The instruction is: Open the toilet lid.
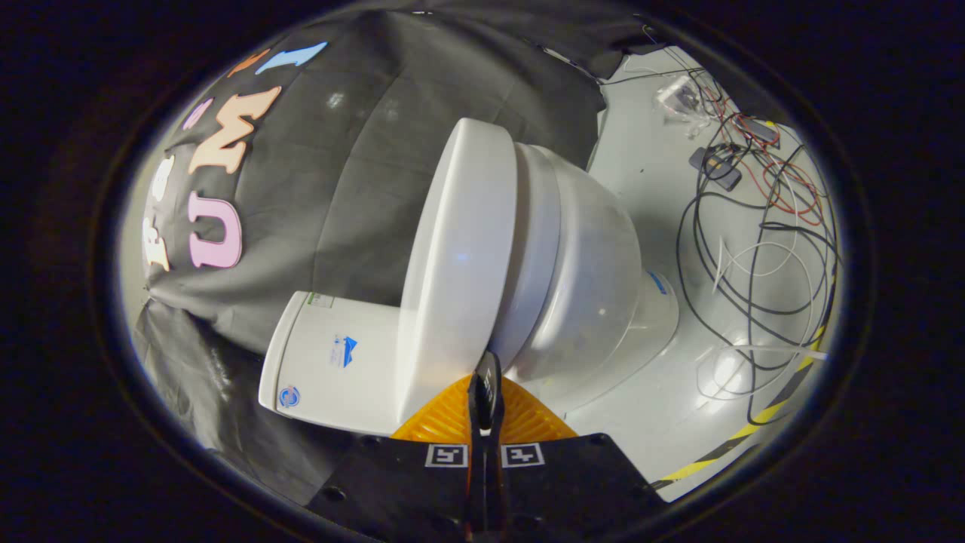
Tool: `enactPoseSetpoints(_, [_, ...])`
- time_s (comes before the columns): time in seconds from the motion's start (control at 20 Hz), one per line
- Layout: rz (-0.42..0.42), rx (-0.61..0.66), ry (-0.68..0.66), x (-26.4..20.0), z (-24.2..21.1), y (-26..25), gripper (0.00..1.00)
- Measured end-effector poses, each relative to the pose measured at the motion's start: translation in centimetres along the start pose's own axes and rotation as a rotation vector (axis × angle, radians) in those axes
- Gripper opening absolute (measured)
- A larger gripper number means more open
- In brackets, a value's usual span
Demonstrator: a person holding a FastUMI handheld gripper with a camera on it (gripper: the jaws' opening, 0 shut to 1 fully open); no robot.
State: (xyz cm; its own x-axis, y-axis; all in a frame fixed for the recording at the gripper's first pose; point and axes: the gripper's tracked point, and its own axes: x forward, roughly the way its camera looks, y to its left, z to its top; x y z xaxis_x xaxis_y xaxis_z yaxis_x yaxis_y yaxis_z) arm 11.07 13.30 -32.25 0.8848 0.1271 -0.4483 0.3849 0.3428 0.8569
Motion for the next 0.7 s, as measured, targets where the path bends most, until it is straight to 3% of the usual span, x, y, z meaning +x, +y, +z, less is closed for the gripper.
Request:
enactPoseSetpoints(0.4, [-0.127, -0.058, -0.065, -0.9, 0.6, 1.6, 0.02])
enactPoseSetpoints(0.7, [-0.105, -0.106, -0.12, -2.3, 1.3, 5.4, 0.02])
